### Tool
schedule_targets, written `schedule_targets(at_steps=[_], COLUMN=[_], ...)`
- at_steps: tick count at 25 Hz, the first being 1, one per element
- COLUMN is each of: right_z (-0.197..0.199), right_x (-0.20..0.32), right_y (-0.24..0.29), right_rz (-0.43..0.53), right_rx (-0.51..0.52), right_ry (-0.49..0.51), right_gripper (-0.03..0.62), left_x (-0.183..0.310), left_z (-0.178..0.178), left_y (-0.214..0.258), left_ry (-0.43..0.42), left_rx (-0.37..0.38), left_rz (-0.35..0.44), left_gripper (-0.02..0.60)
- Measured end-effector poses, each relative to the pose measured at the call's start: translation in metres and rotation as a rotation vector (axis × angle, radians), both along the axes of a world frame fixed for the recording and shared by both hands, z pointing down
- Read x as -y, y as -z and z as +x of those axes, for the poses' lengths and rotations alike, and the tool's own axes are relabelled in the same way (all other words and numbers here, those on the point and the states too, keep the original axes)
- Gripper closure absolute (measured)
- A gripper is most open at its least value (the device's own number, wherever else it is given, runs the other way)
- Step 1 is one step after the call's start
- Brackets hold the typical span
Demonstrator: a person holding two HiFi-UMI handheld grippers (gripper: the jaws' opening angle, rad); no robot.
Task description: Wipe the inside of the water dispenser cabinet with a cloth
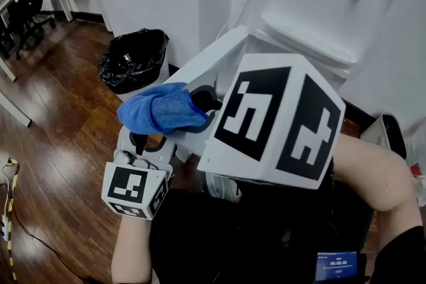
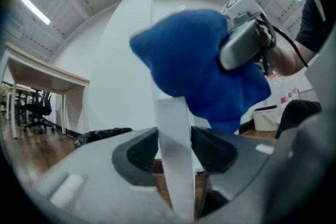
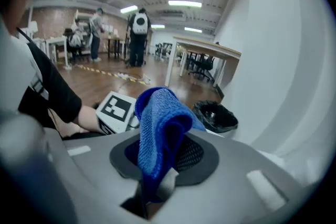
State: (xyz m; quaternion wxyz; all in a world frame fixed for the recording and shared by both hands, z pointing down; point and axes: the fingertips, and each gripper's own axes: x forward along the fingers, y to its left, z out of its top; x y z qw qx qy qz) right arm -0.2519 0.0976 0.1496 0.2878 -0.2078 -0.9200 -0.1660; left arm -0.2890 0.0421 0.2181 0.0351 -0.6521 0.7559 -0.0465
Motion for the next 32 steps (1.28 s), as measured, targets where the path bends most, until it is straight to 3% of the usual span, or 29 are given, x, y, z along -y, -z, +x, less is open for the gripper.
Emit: schedule_targets(at_steps=[3, 7, 12, 19, 22, 28, 32], right_z=[0.01, 0.025, 0.044, 0.052, 0.042, 0.006, -0.008], right_x=[0.007, 0.097, 0.235, 0.315, 0.304, 0.191, 0.102], right_y=[0.011, -0.001, -0.055, -0.092, -0.08, -0.044, -0.043], right_rz=[-0.238, -0.419, -0.445, -0.406, -0.397, -0.215, -0.194], right_rx=[0.189, 0.414, 0.533, 0.55, 0.569, 0.597, 0.548], right_ry=[0.003, -0.247, -0.664, -0.942, -0.892, -0.539, -0.322], right_gripper=[0.507, 0.507, 0.507, 0.507, 0.507, 0.507, 0.507], left_x=[-0.003, -0.007, -0.006, -0.005, -0.007, -0.005, -0.005], left_z=[0.0, -0.003, -0.015, -0.018, -0.02, -0.025, -0.027], left_y=[0.003, 0.01, 0.006, 0.005, -0.003, -0.02, -0.025], left_ry=[-0.011, -0.021, 0.023, 0.046, 0.025, -0.012, -0.012], left_rx=[-0.012, -0.042, -0.044, -0.012, 0.027, -0.005, -0.031], left_rz=[0.009, 0.022, 0.021, 0.019, -0.012, -0.063, -0.073], left_gripper=[0.387, 0.39, 0.391, 0.39, 0.39, 0.39, 0.383])
